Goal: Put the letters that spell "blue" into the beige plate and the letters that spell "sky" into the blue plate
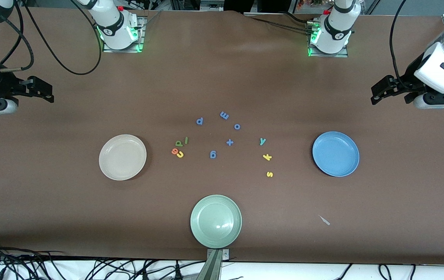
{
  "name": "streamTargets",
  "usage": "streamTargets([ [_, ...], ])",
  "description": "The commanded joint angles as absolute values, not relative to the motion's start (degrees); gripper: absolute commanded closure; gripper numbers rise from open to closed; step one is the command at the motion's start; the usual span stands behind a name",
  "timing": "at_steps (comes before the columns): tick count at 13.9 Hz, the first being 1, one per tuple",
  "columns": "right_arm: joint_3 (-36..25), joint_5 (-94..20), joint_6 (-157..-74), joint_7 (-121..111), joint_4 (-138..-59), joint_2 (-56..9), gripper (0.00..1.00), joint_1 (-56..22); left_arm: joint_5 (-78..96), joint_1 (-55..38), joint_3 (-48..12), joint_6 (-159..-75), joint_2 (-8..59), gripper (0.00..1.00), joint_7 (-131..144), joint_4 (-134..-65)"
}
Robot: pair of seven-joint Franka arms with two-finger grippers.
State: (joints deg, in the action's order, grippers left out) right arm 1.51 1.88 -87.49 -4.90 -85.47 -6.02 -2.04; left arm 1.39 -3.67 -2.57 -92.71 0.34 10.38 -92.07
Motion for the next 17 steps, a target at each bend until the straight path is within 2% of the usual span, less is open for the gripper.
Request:
streamTargets([
  [1, 1.8, 1.0, -87.7, -4.5, -85.7, -5.5, 0.0, -1.8, 0.1, -3.3, -3.3, -92.0, -0.6, 0.0, 9.5, -92.7],
  [6, 1.8, 1.0, -87.7, -4.3, -85.7, -5.5, 0.0, -1.8, -0.3, -3.3, -3.4, -88.2, -0.8, 0.0, 8.4, -92.0],
  [17, 1.8, 1.0, -87.7, -4.4, -85.7, -5.5, 0.0, -1.8, -0.2, -3.1, -2.4, -88.2, -0.6, 0.0, 2.0, -91.5],
])
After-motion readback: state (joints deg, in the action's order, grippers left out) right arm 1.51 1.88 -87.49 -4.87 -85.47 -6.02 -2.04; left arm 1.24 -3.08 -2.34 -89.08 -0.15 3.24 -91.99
